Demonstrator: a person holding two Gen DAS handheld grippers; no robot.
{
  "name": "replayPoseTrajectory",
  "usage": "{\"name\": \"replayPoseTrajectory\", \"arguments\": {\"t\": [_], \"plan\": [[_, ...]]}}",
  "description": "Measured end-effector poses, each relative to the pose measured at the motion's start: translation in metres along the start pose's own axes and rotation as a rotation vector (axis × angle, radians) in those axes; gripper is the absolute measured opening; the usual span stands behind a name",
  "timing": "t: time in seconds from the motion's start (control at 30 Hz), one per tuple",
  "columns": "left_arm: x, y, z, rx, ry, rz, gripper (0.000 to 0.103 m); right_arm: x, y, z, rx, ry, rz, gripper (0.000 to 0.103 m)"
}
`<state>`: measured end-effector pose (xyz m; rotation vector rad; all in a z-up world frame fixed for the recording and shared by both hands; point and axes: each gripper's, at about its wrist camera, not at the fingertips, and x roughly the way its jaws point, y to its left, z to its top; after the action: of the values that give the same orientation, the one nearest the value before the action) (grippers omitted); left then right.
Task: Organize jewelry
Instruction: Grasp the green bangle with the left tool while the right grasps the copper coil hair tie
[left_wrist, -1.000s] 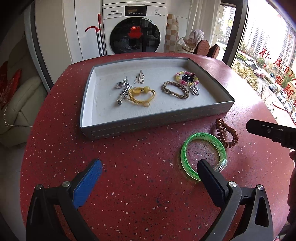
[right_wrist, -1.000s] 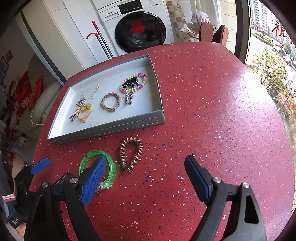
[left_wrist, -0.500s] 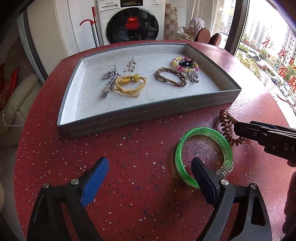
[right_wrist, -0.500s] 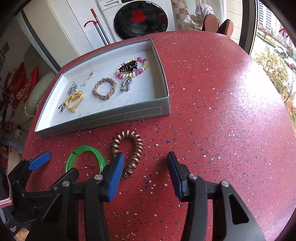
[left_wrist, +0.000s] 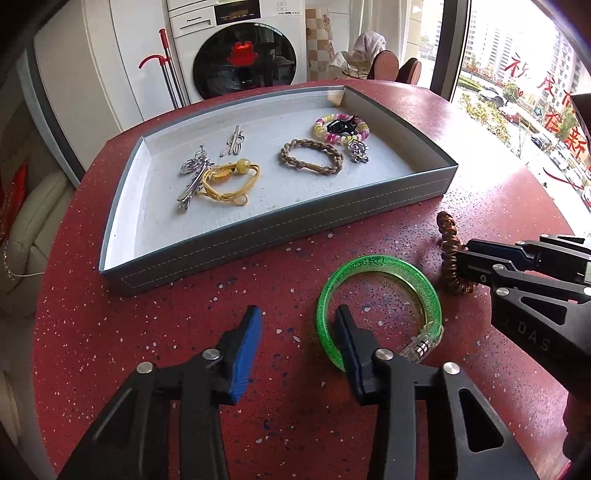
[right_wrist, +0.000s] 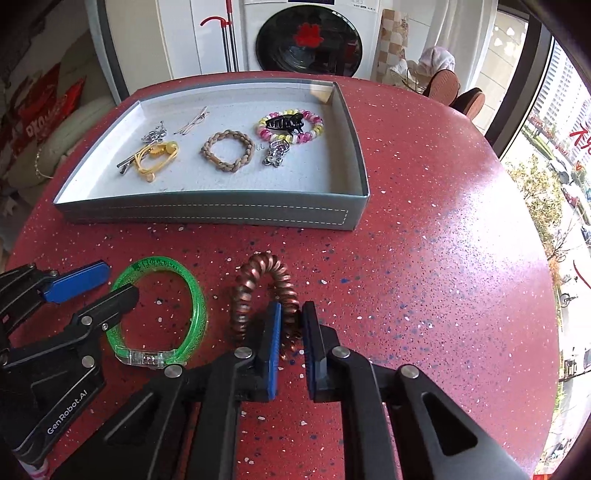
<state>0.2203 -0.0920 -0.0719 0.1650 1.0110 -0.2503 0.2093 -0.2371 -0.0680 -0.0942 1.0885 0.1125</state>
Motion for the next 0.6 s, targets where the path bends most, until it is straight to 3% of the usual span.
{"name": "replayPoseTrajectory", "arguments": {"t": [0.03,0.13,0.27,0.6], "plan": [[0.000,-0.001,0.000,0.002,0.002,-0.004,0.049,0.000,0.001,0.000,-0.005,-0.004,-0.003,0.012],[0.000,-0.003,0.001,0.014,0.002,-0.027,0.026,-0.003,0.000,0.000,0.009,-0.017,-0.001,0.012],[-0.004,0.002,-0.001,-0.001,-0.008,-0.085,0.025,-0.015,-0.006,0.000,0.035,-0.047,0.015,0.012],[-0.030,0.017,0.000,-0.031,-0.060,-0.115,0.025,-0.046,-0.011,0.000,0.054,-0.104,0.056,0.012]]}}
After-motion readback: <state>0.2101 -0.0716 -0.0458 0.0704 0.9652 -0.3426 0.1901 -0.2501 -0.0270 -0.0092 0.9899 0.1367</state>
